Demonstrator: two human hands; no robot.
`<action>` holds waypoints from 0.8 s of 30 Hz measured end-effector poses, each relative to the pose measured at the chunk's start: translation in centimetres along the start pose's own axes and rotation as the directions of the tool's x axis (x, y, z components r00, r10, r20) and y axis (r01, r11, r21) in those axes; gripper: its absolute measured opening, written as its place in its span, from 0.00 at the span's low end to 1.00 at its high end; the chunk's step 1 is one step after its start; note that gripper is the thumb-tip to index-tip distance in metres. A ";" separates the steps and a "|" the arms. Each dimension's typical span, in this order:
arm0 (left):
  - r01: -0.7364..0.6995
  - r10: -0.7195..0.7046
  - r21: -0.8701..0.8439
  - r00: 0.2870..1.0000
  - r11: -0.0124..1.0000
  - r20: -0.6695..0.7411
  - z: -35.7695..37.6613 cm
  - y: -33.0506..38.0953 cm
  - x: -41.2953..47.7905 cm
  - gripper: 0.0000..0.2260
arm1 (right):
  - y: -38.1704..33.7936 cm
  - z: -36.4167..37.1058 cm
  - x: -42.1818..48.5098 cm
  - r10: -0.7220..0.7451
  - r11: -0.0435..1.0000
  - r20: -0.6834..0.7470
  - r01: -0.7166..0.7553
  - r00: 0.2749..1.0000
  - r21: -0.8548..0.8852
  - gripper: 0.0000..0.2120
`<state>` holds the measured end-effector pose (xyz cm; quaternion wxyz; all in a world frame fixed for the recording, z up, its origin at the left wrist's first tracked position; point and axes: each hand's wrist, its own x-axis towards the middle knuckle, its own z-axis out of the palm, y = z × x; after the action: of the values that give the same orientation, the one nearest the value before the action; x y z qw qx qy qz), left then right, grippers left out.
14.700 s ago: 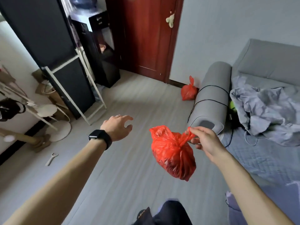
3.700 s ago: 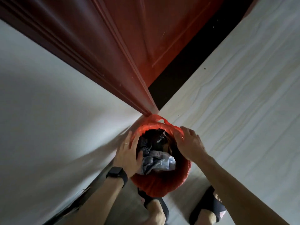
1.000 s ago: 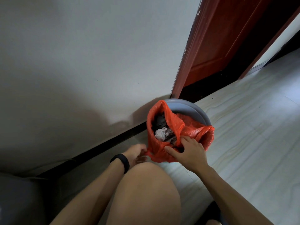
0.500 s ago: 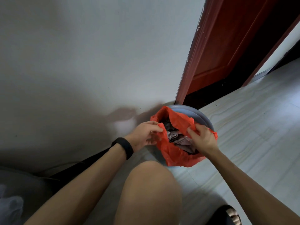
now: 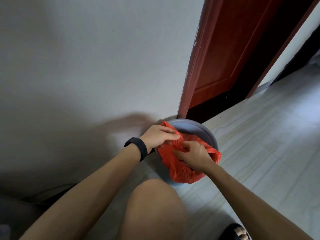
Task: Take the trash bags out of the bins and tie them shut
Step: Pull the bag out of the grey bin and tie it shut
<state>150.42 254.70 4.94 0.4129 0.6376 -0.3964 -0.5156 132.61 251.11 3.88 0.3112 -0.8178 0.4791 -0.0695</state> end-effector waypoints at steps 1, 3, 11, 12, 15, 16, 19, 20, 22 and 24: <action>-0.003 0.003 0.012 1.000 1.000 -0.011 -0.2 0.0 0.0 0.05 | -0.1 0.2 0.0 -0.003 1.000 -0.005 0.003 1.000 0.023 0.16; -0.011 0.010 -0.012 0.998 1.000 -0.064 -0.5 -0.3 -0.2 0.03 | -0.3 0.2 0.0 -0.009 0.998 -0.012 0.010 1.000 0.068 0.15; 0.263 -0.209 0.094 0.901 0.960 -0.379 -0.2 -9.7 0.4 0.17 | -0.3 -0.1 -0.1 0.040 0.961 -0.029 -0.031 0.999 0.275 0.06; 0.247 -0.198 0.117 0.925 0.962 -0.324 0.3 -9.8 0.2 0.15 | -0.5 -0.2 -0.1 0.046 0.958 -0.037 -0.033 0.998 0.286 0.07; 0.235 -0.232 -0.028 0.929 0.972 -0.289 1.3 -9.2 0.1 0.12 | -0.6 -0.4 0.5 0.095 0.949 -0.070 -0.069 0.993 0.307 0.08; 0.237 -0.248 -0.071 0.920 0.969 -0.303 1.5 -9.2 0.3 0.12 | -0.6 -0.8 0.7 0.130 0.944 -0.087 -0.097 0.988 0.314 0.11; 0.231 -0.262 -0.135 0.916 0.964 -0.304 1.8 -9.1 0.9 0.16 | -0.4 -2.0 1.2 0.204 0.927 -0.113 -0.155 0.972 0.342 0.16; 0.225 -0.253 -0.126 0.925 0.966 -0.284 2.1 -8.9 1.2 0.17 | -0.3 -2.4 1.2 0.207 0.926 -0.108 -0.159 0.972 0.343 0.16; 0.223 -0.237 -0.081 0.935 0.971 -0.264 2.3 -8.2 1.3 0.17 | -0.2 -2.7 1.2 0.200 0.929 -0.099 -0.156 0.975 0.336 0.15; 0.225 -0.235 -0.068 0.934 0.972 -0.270 2.5 -7.6 1.5 0.12 | -0.1 -2.7 1.2 0.194 0.932 -0.102 -0.151 0.976 0.330 0.15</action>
<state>148.75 255.64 -2.94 0.4124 0.7376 -0.2485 -0.4734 132.15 248.95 5.88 0.4122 -0.7045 0.5511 -0.1733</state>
